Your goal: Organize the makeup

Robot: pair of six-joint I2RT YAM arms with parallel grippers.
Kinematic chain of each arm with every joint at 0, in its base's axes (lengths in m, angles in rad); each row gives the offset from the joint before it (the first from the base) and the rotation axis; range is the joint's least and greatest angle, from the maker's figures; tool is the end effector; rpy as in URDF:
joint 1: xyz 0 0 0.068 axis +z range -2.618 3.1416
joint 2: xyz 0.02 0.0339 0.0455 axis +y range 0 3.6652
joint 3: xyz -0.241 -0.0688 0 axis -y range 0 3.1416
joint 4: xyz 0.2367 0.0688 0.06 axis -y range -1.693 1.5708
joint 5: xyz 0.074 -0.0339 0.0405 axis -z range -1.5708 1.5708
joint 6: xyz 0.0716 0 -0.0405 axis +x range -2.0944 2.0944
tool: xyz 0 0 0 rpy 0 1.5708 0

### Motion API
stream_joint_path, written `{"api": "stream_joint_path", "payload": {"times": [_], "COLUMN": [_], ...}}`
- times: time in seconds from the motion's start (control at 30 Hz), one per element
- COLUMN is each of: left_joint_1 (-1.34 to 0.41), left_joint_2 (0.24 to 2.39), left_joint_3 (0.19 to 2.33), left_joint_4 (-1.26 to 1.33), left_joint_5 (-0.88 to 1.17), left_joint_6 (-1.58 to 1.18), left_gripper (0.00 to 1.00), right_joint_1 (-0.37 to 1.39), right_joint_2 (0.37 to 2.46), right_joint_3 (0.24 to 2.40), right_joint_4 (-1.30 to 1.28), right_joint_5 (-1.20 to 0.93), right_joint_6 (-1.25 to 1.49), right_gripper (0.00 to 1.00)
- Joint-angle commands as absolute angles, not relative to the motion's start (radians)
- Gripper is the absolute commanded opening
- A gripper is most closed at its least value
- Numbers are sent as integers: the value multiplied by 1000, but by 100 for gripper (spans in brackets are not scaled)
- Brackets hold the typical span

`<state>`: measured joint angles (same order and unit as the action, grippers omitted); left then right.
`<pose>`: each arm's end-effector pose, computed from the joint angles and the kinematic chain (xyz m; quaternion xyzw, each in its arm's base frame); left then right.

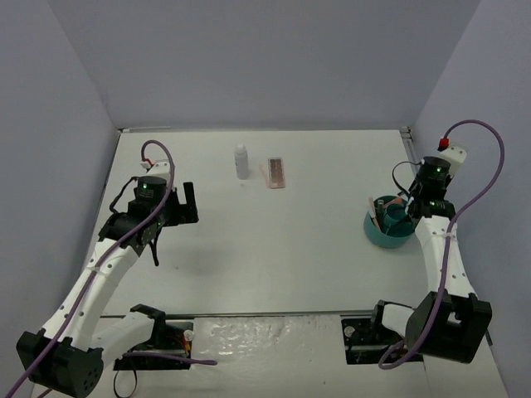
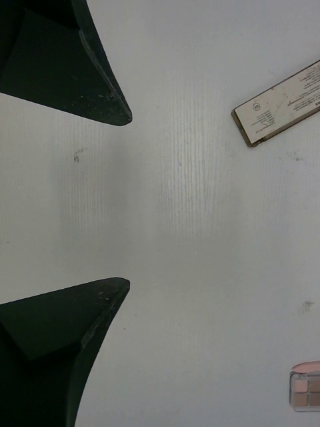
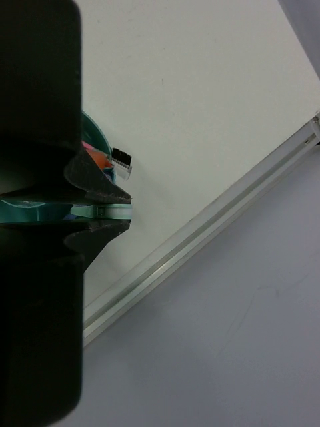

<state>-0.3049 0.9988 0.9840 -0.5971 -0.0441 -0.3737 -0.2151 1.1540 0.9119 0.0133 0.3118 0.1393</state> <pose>0.2358 -0.0709 0.2890 -0.0407 0.8862 -0.1350 0.4414 0.2933 -0.0866 0.3031 0.2314 0.7446 -0.1448 0.6092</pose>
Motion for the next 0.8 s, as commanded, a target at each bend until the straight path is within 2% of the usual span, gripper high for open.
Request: {"api": "stream_joint_path", "payload": {"times": [0.0, 0.57, 0.67, 0.77], "left_joint_1": [-299, -299, -299, -296], "left_joint_2": [977, 987, 991, 991], "left_joint_3": [1014, 1020, 1022, 1020], "left_joint_4": [-568, -583, -584, -583], "left_joint_5": [-55, -80, -78, -77], "left_joint_6": [-354, -348, -350, -351], "left_gripper": [97, 97, 97, 97], "right_joint_1": [-254, -255, -253, -253], "right_joint_2": [1218, 1273, 1265, 1258], "right_joint_3": [897, 768, 764, 759], "right_joint_4": [154, 259, 239, 228], "right_joint_5": [280, 282, 274, 254], "right_joint_6": [149, 151, 155, 162], "right_gripper": [0, 1, 8, 28]}}
